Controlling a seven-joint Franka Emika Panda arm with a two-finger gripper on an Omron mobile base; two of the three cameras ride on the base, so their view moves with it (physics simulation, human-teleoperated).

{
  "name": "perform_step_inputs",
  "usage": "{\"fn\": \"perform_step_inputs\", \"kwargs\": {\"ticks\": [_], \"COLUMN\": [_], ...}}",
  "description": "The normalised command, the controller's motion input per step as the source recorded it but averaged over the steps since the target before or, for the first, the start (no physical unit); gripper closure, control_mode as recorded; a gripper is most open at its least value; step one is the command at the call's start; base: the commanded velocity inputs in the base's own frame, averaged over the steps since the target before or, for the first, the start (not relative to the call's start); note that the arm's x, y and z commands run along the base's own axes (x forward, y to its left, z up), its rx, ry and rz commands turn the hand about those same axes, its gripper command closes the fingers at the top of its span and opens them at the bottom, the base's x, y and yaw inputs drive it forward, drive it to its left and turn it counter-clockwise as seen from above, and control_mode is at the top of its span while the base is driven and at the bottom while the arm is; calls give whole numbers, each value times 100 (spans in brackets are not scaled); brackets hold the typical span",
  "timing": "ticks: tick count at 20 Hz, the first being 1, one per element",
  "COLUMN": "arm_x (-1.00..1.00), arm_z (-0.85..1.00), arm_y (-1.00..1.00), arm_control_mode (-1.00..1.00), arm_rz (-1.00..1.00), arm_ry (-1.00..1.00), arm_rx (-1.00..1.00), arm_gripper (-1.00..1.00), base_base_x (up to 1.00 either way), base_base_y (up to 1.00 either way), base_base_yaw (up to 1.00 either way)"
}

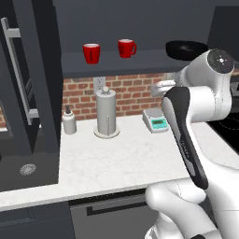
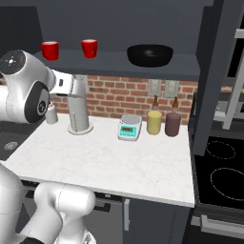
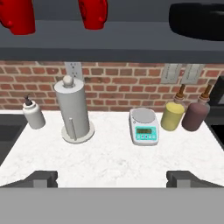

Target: Gather all objects into one cabinet and sort the glasses and bowls to opposite sides.

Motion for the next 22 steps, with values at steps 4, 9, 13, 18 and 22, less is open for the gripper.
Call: {"fn": "perform_step_inputs", "kwargs": {"ticks": [4, 9, 13, 18, 22], "arm_x": [0, 0, 0, 0, 0], "arm_z": [0, 0, 0, 0, 0], "arm_y": [0, 0, 0, 0, 0], "arm_control_mode": [100, 100, 100, 100, 100], "arm_rz": [0, 0, 0, 0, 0], "arm_ry": [0, 0, 0, 0, 0], "arm_rx": [0, 0, 0, 0, 0], "arm_gripper": [-100, -100, -100, -100, -100], "base_base_x": [-48, -38, -48, -32, -50], "base_base_y": [0, 0, 16, 35, 65], "base_base_yaw": [0, 0, 0, 0, 4]}}
